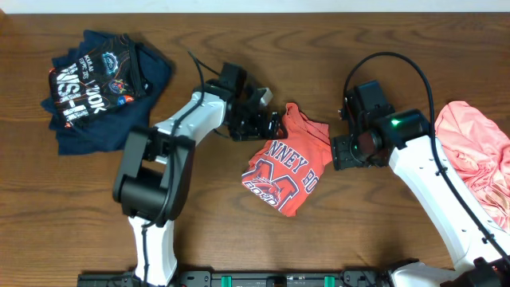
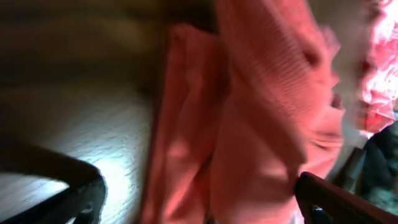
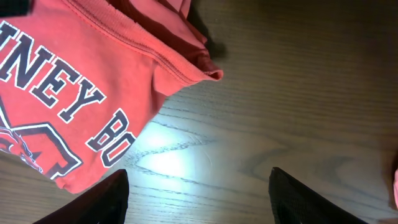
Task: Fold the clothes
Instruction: 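Carry the folded coral shirt with the left gripper onto the navy shirt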
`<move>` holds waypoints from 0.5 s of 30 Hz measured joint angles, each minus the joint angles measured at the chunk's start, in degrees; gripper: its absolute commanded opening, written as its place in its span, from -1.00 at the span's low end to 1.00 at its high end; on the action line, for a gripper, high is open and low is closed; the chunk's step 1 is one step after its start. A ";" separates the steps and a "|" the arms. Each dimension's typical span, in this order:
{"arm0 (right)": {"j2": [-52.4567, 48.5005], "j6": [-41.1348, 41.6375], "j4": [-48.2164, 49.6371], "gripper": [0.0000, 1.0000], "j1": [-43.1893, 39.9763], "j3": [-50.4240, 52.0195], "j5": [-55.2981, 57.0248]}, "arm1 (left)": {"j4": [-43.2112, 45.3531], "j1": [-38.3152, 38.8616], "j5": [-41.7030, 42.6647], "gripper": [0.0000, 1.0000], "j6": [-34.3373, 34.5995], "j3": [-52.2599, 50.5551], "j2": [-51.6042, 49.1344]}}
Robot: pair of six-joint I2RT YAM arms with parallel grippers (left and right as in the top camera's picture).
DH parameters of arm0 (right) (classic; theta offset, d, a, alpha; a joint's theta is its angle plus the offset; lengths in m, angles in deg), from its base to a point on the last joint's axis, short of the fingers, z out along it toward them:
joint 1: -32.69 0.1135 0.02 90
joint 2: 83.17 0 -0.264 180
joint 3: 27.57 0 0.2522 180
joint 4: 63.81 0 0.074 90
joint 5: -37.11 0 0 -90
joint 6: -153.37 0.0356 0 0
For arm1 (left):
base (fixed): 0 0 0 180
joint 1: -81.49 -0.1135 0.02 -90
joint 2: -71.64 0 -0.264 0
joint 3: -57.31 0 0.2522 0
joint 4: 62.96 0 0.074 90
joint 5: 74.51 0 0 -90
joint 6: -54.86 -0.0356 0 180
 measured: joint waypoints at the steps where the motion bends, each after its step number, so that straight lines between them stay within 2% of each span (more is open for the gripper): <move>1: 0.00 0.00 0.02 0.40 0.00 0.00 -0.02 | 0.11 0.26 1.07 0.99 0.00 0.07 -0.20; 2: 0.00 0.00 -0.02 0.40 0.00 0.00 -0.07 | 0.11 0.57 1.99 0.96 0.00 0.07 -0.46; 4: 0.00 0.00 0.00 0.39 0.00 0.00 -0.17 | 0.13 1.66 4.59 0.68 -0.04 0.15 -1.25; 6: 0.00 0.00 -0.07 0.38 0.00 0.00 -0.15 | 0.15 3.26 6.19 0.28 -0.11 0.26 -2.29; 8: 0.00 0.00 -0.22 0.37 0.00 0.00 -0.17 | 0.74 4.55 6.67 -0.34 -0.50 0.33 -3.32; 10: 0.00 0.00 -0.33 0.36 0.00 0.00 -0.20 | 1.31 5.57 7.02 -0.79 -0.20 0.22 -4.48; 11: 0.00 0.00 -0.46 0.36 0.00 0.00 -0.20 | 1.42 5.84 7.04 -0.88 -0.20 0.22 -4.85; 15: 0.00 0.00 -0.57 0.35 0.00 0.00 -0.20 | 1.16 4.79 7.45 -0.88 0.39 0.39 -5.11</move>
